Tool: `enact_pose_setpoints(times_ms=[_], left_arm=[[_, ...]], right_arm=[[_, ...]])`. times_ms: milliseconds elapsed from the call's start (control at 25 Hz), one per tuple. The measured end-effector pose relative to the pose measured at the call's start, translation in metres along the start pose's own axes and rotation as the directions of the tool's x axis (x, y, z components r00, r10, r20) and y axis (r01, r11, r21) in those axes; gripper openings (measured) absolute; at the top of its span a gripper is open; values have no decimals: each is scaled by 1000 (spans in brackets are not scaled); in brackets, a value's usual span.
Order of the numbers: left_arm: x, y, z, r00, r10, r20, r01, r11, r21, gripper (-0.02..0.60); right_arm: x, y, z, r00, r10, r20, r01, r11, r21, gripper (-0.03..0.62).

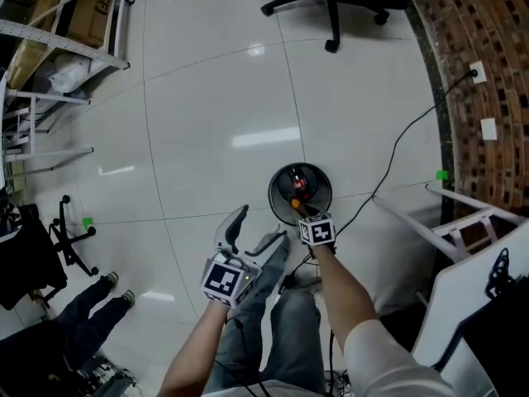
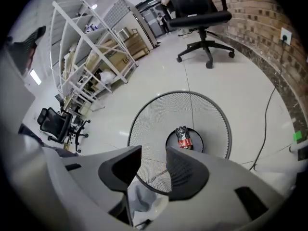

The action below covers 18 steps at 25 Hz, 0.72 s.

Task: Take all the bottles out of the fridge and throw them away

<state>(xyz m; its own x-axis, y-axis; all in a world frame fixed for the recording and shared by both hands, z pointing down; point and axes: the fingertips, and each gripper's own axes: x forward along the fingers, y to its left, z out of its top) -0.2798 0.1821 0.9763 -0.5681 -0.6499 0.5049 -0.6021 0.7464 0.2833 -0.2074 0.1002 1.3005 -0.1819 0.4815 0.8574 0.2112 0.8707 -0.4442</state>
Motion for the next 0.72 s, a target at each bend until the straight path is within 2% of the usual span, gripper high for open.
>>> enact_pose_setpoints(times_ms=[160, 280, 440, 560, 640, 720], left_arm=[[-6, -27, 29, 999, -44, 5, 44, 999, -7, 402], [-19, -46, 56, 996, -87, 21, 86, 996, 31, 402], [-44, -70, 99, 990, -128, 52, 126, 991, 48, 402], [-65, -90, 135, 983, -168, 78, 162, 984, 79, 402], [-78, -106, 166, 974, -203, 105, 191, 975, 116, 402], [-90, -126, 201, 961, -243, 133, 222, 963, 153, 402]], right_arm=[[-63, 26, 17, 997, 14, 77, -10, 998, -60, 238], [-120, 49, 29, 992, 6, 129, 6, 996, -88, 256], [-212, 82, 60, 963, -15, 269, 38, 996, -81, 294], [-299, 104, 93, 902, -53, 429, 89, 994, -63, 316], [-364, 114, 117, 834, -93, 544, 135, 990, -39, 316], [-432, 122, 135, 754, -135, 643, 188, 982, -14, 316]])
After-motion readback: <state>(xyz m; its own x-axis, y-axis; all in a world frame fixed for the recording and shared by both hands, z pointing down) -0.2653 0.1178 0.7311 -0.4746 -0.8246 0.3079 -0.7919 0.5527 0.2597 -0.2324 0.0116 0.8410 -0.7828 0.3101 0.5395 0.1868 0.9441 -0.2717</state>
